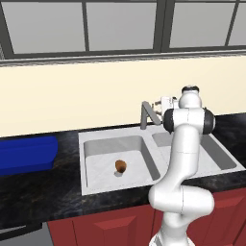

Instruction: Pick up all produce items and place them in the sink. Turn on the sink faucet to wash them. Then turn the sink off and put them in the tray.

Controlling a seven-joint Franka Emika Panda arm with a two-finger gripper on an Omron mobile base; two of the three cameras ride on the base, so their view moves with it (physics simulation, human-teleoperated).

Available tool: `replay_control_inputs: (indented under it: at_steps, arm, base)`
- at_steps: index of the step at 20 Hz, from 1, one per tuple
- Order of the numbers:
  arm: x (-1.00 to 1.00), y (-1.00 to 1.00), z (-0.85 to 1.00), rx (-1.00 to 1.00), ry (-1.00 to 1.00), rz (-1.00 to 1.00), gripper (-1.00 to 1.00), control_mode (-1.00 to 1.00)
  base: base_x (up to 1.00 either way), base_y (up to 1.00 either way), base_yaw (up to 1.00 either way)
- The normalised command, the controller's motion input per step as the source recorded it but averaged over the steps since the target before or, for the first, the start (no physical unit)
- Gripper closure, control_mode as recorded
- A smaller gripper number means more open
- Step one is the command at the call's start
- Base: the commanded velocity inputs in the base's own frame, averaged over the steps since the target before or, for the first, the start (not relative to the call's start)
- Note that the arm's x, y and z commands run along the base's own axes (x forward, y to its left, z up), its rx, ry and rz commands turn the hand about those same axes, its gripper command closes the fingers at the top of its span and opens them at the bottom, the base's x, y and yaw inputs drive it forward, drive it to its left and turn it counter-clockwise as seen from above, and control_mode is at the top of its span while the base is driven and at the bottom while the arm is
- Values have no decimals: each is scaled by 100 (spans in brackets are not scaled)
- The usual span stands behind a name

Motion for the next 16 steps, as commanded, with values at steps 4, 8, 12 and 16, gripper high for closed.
replay_control_inputs:
  at_steps: [4,8,12,16]
  arm:
    - [7,35,-1,0,0,7,-100,-100]
    - [0,37,0,0,0,7,-100,-100]
    - [8,35,0,0,2,6,-100,-100]
    - [16,25,0,0,3,2,-100,-100]
  base:
    - [0,0,0]
    - [0,0,0]
    - [0,0,0]
    - [0,0,0]
